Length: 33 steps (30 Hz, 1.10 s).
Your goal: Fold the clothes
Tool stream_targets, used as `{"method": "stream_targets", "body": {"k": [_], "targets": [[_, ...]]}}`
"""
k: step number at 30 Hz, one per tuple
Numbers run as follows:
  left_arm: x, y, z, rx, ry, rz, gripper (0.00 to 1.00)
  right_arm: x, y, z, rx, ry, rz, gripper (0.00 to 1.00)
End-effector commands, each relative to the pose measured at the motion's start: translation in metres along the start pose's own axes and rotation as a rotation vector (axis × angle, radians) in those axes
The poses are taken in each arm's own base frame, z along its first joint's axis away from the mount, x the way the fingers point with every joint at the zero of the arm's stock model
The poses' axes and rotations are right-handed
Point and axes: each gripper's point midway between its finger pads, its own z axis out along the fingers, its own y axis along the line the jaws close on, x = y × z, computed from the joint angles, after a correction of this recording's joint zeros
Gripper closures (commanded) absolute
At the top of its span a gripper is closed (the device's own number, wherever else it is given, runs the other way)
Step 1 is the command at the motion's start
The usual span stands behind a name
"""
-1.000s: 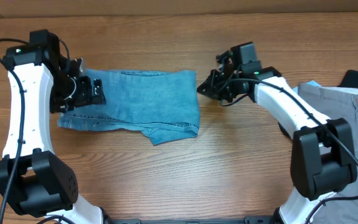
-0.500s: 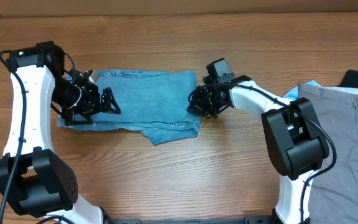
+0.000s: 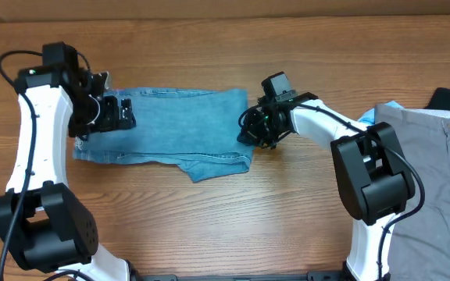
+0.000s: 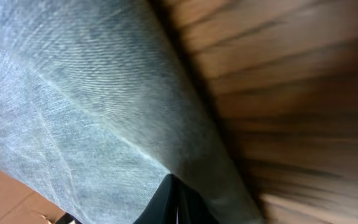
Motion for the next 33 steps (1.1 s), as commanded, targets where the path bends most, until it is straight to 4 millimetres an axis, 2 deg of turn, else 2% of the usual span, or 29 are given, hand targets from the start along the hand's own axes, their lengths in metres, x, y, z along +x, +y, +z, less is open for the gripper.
{"method": "stream_targets", "body": {"k": [1,6,8,11,14,17,21,25,28,33], "targets": [[0.018,0.034,0.029,-0.149,0.044,-0.094,0.0,-0.021,-0.014,-0.03,0.027,-0.085,-0.031,0.95],[0.013,0.063,0.055,-0.232,-0.038,-0.203,0.0,-0.01,0.023,-0.064,-0.114,-0.081,-0.302,0.9],[0.006,0.069,0.071,-0.223,-0.102,-0.209,0.0,-0.003,0.029,-0.074,-0.123,-0.081,-0.353,0.81],[0.003,0.07,0.083,-0.211,-0.127,-0.206,0.0,0.003,0.024,-0.074,-0.11,-0.058,-0.335,0.79],[0.002,0.071,0.089,-0.208,-0.125,-0.205,0.0,0.005,0.024,-0.073,-0.111,-0.047,-0.356,0.82],[-0.001,0.067,0.098,-0.177,-0.122,-0.173,0.0,0.009,0.045,-0.072,-0.194,-0.05,-0.491,0.89],[0.0,0.062,0.112,-0.131,-0.098,-0.168,0.01,0.005,0.074,-0.062,-0.244,-0.116,-0.573,0.89],[0.003,0.063,0.119,-0.131,-0.079,-0.17,0.0,-0.012,0.088,-0.045,-0.213,-0.219,-0.543,0.89],[0.004,0.063,0.12,-0.13,-0.077,-0.17,0.0,-0.032,0.079,-0.029,-0.149,-0.293,-0.471,0.88],[0.006,0.063,0.12,-0.129,-0.069,-0.172,0.0,-0.056,0.044,0.003,-0.073,-0.31,-0.318,0.88]]}}
